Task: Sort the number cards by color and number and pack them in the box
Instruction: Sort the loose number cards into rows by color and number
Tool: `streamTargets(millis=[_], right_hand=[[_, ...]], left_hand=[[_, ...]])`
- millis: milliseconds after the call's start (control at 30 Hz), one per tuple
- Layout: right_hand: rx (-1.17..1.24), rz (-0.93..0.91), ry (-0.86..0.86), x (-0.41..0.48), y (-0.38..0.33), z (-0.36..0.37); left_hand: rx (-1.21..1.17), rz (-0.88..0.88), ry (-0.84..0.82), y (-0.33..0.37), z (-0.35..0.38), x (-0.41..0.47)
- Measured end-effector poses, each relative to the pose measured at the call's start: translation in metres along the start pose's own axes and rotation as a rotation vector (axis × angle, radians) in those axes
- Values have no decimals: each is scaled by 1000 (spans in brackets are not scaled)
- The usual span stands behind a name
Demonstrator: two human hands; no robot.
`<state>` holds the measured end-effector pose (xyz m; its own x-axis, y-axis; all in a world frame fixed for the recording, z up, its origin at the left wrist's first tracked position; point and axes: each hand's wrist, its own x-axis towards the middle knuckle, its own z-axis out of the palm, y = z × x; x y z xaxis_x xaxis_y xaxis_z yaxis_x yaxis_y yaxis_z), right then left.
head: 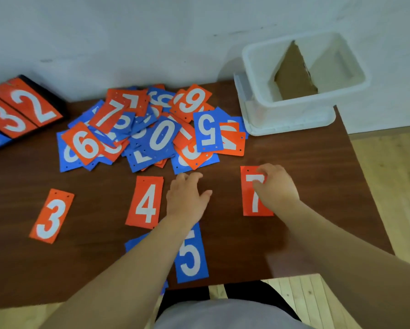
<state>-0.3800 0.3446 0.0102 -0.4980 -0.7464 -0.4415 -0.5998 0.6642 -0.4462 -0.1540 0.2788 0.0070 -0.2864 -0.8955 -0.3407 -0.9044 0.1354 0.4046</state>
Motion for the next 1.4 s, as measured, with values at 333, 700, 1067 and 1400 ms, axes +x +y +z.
streamTargets(millis=[333,700,1067,1400], right_hand=[[34,130,106,70,-83,31],[105,299,91,97,-99,36],[270,188,287,50,-90,4],[675,121,159,-46,-53,-52]], left_hand=[[46,-216,147,-108,-83,97],[131,-112,152,-91,-68,166],[-92,-24,209,-79,-73,147],[-858,-254,260,-50,-113,13]])
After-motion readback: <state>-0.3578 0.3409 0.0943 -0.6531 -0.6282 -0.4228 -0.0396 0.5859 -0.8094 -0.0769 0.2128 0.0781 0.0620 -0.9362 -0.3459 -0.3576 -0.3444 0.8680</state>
